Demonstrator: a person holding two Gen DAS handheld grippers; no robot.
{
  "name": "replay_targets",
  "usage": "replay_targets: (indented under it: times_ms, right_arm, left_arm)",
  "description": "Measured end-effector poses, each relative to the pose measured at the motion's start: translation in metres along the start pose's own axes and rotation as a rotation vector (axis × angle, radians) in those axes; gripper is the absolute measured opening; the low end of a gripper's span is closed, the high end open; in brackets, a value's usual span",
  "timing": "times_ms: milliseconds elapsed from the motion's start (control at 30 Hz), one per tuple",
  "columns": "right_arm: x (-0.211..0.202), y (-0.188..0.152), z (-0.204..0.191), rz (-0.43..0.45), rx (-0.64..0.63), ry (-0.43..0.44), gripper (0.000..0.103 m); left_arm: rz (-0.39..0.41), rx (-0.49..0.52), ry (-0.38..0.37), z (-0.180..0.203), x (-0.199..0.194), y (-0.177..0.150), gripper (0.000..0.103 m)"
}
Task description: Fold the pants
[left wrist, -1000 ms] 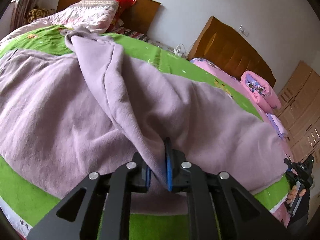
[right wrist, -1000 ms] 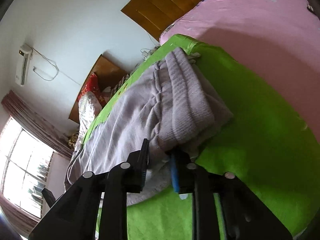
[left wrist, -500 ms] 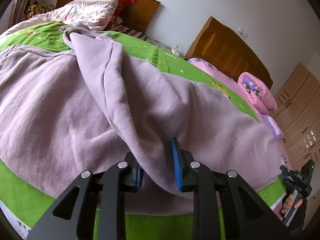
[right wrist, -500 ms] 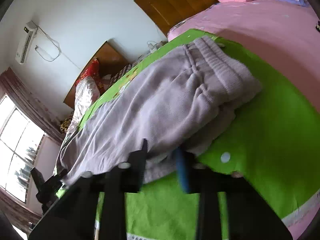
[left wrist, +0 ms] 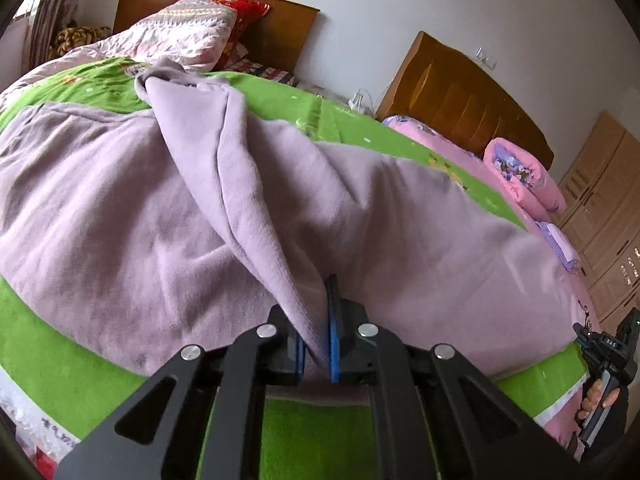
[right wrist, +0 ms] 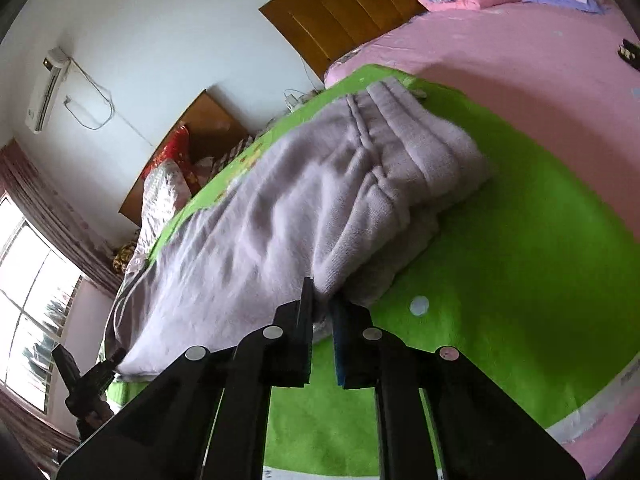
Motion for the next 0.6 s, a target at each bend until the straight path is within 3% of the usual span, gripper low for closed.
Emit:
replay_targets:
  times_ms: [133, 233, 267, 300, 333, 367, 400, 500, 600]
  right_arm:
    - [0.001, 0.001, -0.001, -0.007, -0.015, -0.010, 0.009]
    - [0.009, -0.003, 0.009, -0.019, 0.034, 0.004, 0.010]
    - [0.007, -0.001, 0.009, -0.029, 0.039, 0.002, 0.019]
    - [0.002, 0.001, 0.006, -0.034, 0.025, -0.030, 0.029]
    - [-0.003, 0.003, 0.003, -0.027, 0.014, -0.081, 0.049]
    - [-0.015, 0.007, -0.002, 0.006, -0.008, -0.141, 0.055]
    - [-0.026, 0.011, -0.008, 0.048, -0.036, -0.158, 0.055]
    - [-0.049, 0.017, -0.051, 0.150, -0.215, -0.183, 0.055]
    - [-0.024, 0.005, -0.099, 0.095, -0.385, -0.120, 0.056]
  left_arm:
    - [-0.018, 0.039, 0.032, 0.003, 0.004, -0.002, 0.012]
    - [-0.015, 0.030, 0.015, -0.002, 0.007, -0.004, 0.014]
    - [-0.026, 0.025, 0.003, -0.002, 0.006, -0.003, 0.021]
    - [-0.034, 0.023, -0.006, -0.003, 0.003, -0.001, 0.043]
    - [-0.019, 0.023, 0.009, -0.004, -0.003, 0.002, 0.058]
    - [0.011, 0.021, 0.034, -0.006, -0.012, 0.004, 0.076]
    - [0.064, 0.013, 0.048, -0.011, -0.027, 0.009, 0.079]
    - [0.125, -0.030, 0.075, -0.029, -0.048, 0.014, 0.087]
    - [0.138, -0.098, 0.133, -0.056, -0.052, 0.016, 0.088]
Point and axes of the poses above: each gripper's, at about its wrist camera, not at the fingertips, and x roughly the way its jaws point, z to its right, y to its top, the point moved 2 cm from there along x, roughly the way its jaws point, and after that the axes turned 1 degree about -z, right-handed, at the moved point
